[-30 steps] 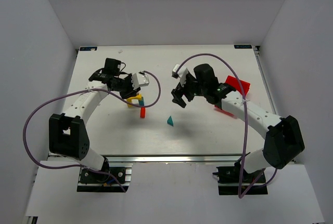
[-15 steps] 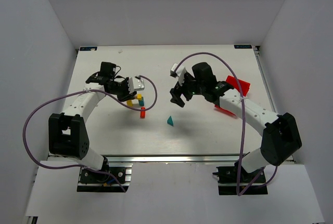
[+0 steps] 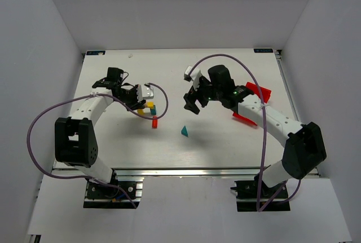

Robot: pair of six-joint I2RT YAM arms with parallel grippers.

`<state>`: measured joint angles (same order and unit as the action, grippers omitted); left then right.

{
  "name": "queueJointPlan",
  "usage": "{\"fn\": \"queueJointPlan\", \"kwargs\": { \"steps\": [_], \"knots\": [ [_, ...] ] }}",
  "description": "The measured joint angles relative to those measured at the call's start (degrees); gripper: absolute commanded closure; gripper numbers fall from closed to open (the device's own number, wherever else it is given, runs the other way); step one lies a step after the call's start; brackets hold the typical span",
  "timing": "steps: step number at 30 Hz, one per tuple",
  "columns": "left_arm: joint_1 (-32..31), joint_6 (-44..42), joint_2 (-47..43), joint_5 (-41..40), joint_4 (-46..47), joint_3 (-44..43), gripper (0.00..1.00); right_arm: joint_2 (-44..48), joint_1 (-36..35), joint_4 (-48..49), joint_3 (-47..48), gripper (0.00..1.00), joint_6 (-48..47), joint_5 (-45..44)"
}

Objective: Build the wood block tower

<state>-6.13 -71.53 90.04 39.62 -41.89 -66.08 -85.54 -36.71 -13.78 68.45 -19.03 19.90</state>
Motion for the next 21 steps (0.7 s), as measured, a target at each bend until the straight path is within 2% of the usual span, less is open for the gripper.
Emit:
{"fn": "queueJointPlan", "kwargs": {
  "steps": [21],
  "knots": [
    [1.31, -4.13, 2.99, 3.02, -1.81, -2.82, 1.0, -2.93, 0.0, -2.45, 2.08, 0.11, -0.11, 1.31]
  ]
}}
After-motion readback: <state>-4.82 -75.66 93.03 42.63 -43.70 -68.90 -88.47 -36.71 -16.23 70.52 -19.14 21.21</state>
